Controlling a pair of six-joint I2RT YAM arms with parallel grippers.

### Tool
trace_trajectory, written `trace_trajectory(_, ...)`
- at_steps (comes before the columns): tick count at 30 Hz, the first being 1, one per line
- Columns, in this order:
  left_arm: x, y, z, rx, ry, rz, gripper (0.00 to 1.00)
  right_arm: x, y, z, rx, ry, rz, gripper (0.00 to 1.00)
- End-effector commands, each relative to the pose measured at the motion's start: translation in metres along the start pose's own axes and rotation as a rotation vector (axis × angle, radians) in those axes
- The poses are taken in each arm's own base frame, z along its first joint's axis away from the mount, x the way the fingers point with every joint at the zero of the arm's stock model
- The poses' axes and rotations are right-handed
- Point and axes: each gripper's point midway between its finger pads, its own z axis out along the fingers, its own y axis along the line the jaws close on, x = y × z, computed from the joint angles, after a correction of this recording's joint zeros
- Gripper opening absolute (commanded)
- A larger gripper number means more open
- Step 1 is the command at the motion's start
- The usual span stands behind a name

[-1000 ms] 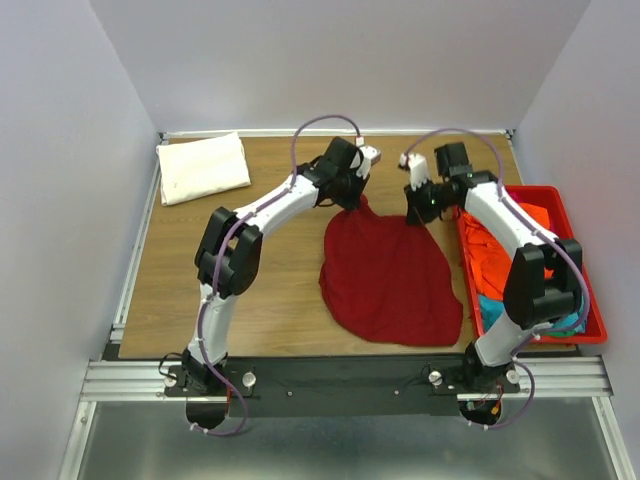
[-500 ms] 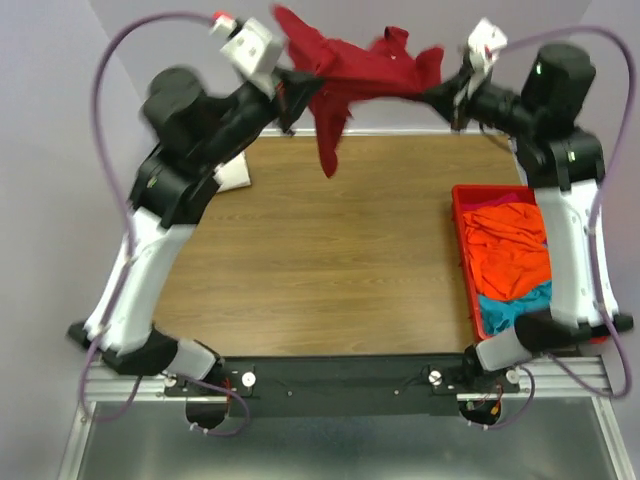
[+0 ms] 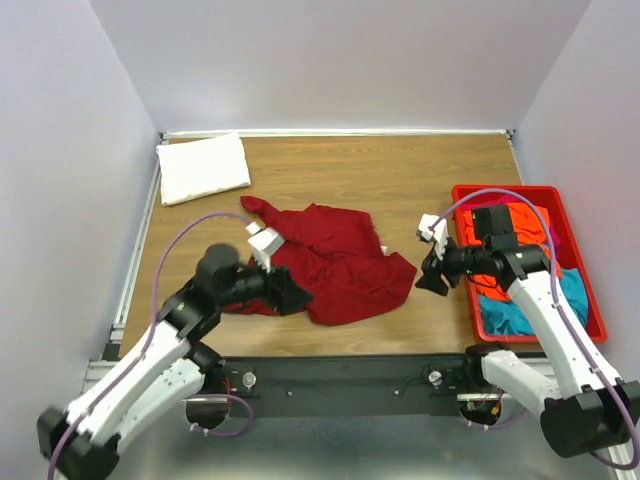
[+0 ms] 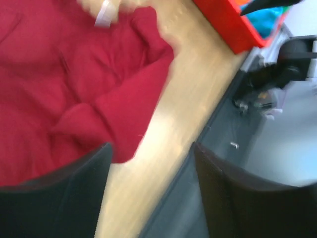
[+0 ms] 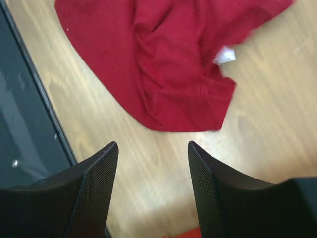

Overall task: Fold and stack the t-shirts
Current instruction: Flatten the tshirt out

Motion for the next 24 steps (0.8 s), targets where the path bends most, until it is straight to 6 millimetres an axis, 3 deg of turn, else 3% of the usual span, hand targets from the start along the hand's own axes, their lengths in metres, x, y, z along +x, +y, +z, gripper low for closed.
trace_trajectory(1,-0.061,-0.056,-0.063,0.101,-0.355,0.004,0.84,0.007,-0.001,-0.011,0.055,0.031,-0.044,0.66)
trace_trajectory(3,-0.073,-0.049,-0.076,0.018,-0.411,0.01,0.91,0.0,-0.013,-0.001,0.056,0.016,0.001,0.68)
trace_trajectory(5,-0.08,-0.036,-0.074,-0.062,-0.415,0.017,0.92,-0.005,-0.02,0.015,-0.007,0.004,0.055,0.7)
trace_trajectory(8,-0.078,-0.013,-0.047,-0.128,-0.339,-0.004,0.91,-0.015,-0.023,0.037,-0.128,-0.024,0.134,0.71)
trace_trajectory(11,-0.079,0.013,-0.017,-0.196,-0.286,-0.014,0.91,-0.016,-0.052,0.066,-0.127,0.027,0.236,0.71)
trace_trajectory(14,-0.077,0.046,0.01,-0.291,-0.217,0.01,0.91,-0.005,-0.093,0.089,-0.027,0.099,0.319,0.71)
trace_trajectory(15,-0.077,0.067,0.022,-0.363,-0.169,0.034,0.91,0.0,-0.113,0.098,0.028,0.14,0.357,0.71)
trace_trajectory(16,-0.076,0.076,0.028,-0.392,-0.137,0.041,0.91,0.003,-0.121,0.104,0.038,0.155,0.369,0.71)
trace_trajectory(17,-0.079,0.088,0.031,-0.431,-0.115,0.05,0.91,0.001,-0.128,0.108,0.047,0.16,0.375,0.71)
trace_trajectory(18,-0.097,0.095,0.032,-0.475,-0.131,0.067,0.91,0.002,-0.135,0.111,0.056,0.168,0.386,0.71)
trace_trajectory(19,-0.091,0.119,0.038,-0.537,-0.083,0.056,0.91,0.012,-0.139,0.122,0.047,0.196,0.407,0.71)
trace_trajectory(20,-0.102,0.13,0.036,-0.568,-0.099,0.044,0.91,0.003,-0.149,0.124,0.057,0.179,0.403,0.71)
trace_trajectory(22,-0.105,0.154,0.035,-0.588,-0.111,-0.021,0.91,0.003,-0.158,0.134,0.057,0.187,0.42,0.72)
trace_trajectory(23,-0.11,0.179,0.029,-0.604,-0.148,-0.081,0.83,0.015,-0.161,0.146,0.044,0.214,0.447,0.71)
trace_trajectory(24,-0.108,0.182,0.031,-0.555,-0.146,-0.114,0.79,0.01,-0.171,0.148,0.061,0.207,0.45,0.71)
